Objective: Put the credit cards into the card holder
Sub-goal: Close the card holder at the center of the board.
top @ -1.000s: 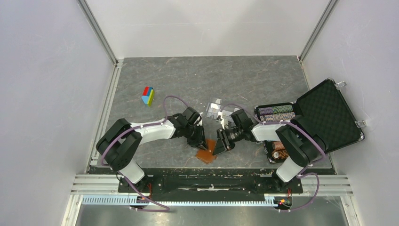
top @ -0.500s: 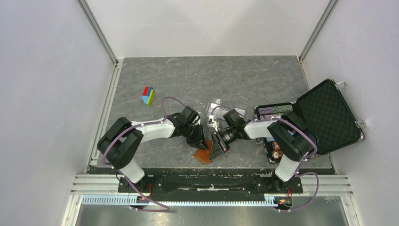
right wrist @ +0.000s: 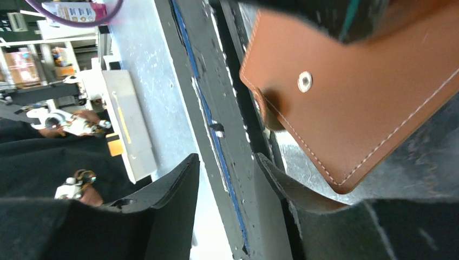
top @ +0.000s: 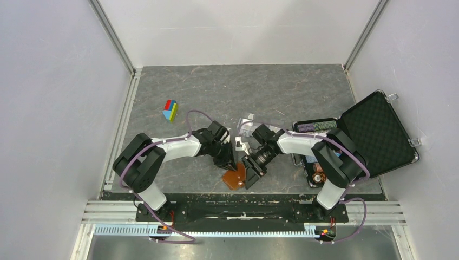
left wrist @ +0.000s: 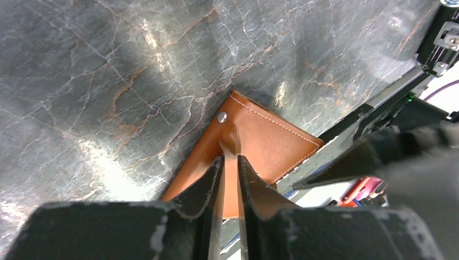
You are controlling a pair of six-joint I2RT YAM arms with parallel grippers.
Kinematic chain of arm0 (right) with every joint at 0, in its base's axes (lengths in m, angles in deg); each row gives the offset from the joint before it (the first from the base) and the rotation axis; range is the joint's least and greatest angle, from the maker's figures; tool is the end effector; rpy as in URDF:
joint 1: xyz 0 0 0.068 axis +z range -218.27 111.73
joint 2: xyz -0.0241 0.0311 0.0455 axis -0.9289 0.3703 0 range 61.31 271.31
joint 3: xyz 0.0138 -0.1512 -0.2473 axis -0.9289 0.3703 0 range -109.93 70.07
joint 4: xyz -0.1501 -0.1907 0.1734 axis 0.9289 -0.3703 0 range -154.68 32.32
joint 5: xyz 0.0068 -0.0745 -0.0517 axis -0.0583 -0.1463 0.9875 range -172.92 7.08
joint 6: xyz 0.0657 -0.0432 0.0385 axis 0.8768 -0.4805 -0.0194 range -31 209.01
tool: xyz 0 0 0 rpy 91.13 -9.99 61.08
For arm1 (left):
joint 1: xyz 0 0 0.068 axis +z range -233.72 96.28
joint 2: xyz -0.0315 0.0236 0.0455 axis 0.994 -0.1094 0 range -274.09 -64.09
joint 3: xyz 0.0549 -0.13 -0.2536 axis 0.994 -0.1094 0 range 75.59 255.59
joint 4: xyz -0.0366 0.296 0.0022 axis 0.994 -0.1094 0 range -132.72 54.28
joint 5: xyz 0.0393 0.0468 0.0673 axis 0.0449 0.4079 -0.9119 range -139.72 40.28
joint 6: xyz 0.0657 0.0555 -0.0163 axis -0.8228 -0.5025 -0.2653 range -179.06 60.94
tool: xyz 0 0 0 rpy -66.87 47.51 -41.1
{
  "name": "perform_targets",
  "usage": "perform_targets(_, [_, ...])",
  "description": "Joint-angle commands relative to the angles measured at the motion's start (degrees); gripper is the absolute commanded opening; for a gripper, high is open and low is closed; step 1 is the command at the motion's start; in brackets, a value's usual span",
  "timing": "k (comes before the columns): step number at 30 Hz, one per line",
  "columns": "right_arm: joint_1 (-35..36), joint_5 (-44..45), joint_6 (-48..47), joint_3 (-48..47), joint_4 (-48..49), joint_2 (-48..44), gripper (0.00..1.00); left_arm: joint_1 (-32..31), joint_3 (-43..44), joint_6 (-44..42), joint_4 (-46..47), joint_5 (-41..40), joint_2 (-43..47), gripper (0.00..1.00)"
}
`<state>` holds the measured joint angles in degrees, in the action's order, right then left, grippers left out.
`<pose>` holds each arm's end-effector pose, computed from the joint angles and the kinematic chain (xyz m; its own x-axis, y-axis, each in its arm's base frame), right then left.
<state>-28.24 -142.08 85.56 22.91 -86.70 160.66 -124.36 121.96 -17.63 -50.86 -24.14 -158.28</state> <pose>0.1905 0.2470 0.0916 -0.7296 -0.6530 -0.2035 -0.4749 0.2695 0.8378 0.2371 -0.2478 0.0964 -0.9940 0.0667 -0.0865 0.1050 0.8011 -0.5892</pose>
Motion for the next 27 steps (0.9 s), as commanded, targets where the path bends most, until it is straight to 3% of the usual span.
perform_targets(1, [0.14, 2.8, 2.13, -7.08, 1.25, -4.67, 0.45, -0.44, 1.8, -6.97, -5.59, -3.85, 1.0, 0.24])
perform_targets(5, [-0.25, 3.22, 7.17, -9.57, 6.28, -5.1, 0.4, -0.91, 2.32, -8.26, -6.24, -1.76, 5.1, 0.35])
perform_targets(16, [-0.57, 16.48, 13.99, -6.11, 10.15, 0.34, 0.11, -3.43, -0.85, -8.59, -0.74, 6.74, 6.63, 0.41])
perform_targets(27, [-0.55, 21.52, 14.45, -3.45, 9.0, 4.04, 0.04, -6.36, -0.18, -7.07, 4.25, 12.39, 2.03, 0.43])
